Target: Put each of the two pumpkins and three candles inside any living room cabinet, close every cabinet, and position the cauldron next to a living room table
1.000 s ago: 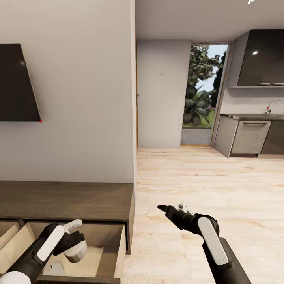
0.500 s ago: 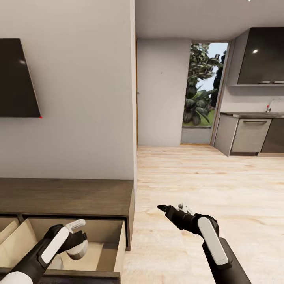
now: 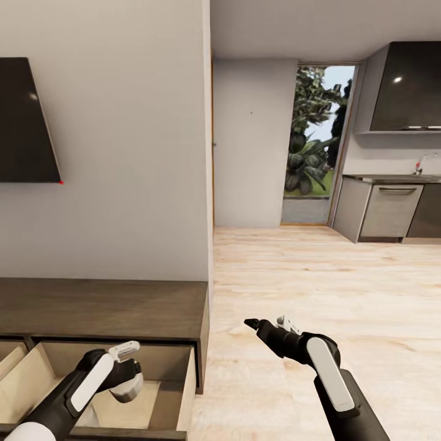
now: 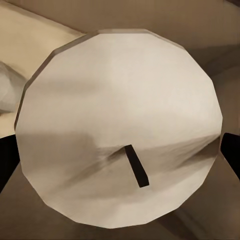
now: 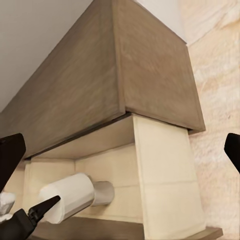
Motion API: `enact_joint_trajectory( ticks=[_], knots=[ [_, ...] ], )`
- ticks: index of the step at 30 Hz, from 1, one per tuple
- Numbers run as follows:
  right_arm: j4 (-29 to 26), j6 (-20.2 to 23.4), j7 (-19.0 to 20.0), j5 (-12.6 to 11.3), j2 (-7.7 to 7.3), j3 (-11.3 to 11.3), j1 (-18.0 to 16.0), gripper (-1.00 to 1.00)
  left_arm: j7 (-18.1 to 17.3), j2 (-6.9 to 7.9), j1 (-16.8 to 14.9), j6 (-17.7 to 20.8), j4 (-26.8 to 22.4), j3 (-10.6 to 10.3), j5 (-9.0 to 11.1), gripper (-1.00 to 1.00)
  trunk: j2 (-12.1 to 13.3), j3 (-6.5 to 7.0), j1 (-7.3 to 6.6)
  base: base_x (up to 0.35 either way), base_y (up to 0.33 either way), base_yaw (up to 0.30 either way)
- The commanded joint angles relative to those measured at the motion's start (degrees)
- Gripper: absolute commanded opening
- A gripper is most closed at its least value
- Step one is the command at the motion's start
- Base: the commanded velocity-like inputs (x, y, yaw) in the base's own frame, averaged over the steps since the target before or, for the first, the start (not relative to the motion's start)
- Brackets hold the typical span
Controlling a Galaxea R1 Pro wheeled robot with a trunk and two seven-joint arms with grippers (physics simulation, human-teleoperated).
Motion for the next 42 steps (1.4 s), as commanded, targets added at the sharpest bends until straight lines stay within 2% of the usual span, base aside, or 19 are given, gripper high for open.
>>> enact_joint_trajectory(
  ticks=[1, 13, 27, 42],
  knots=[
    [-0.1, 0.1, -0.6, -0.6, 0.01, 0.0, 0.0, 1.0, 0.6, 0.07, 0.0, 0.0, -0.1, -0.4, 0.6, -1.0, 0.0, -0.07, -0.01, 0.085, 0.009, 0.0],
    [-0.1, 0.1, -0.6, -0.6, 0.01, 0.0, 0.0, 1.0, 0.5, 0.07, 0.0, 0.0, 0.0, -0.5, 0.6, -1.0, 0.0, -0.07, -0.01, 0.196, 0.008, 0.0],
    [-0.1, 0.1, -0.6, -0.6, 0.01, 0.0, 0.0, 1.0, 0.5, -0.28, 0.0, 0.0, -0.1, -0.6, 0.5, -1.0, 0.0, -0.07, -0.01, 0.016, 0.0, 0.0],
    [-0.5, 0.4, -0.5, -0.8, -0.08, 0.1, 0.0, 1.0, 0.5, -2.0, 0.0, 0.0, 0.2, -1.0, 0.6, -1.0, -6.0, -2.76, 3.29, 0.0, 0.0, 0.0]
  ],
)
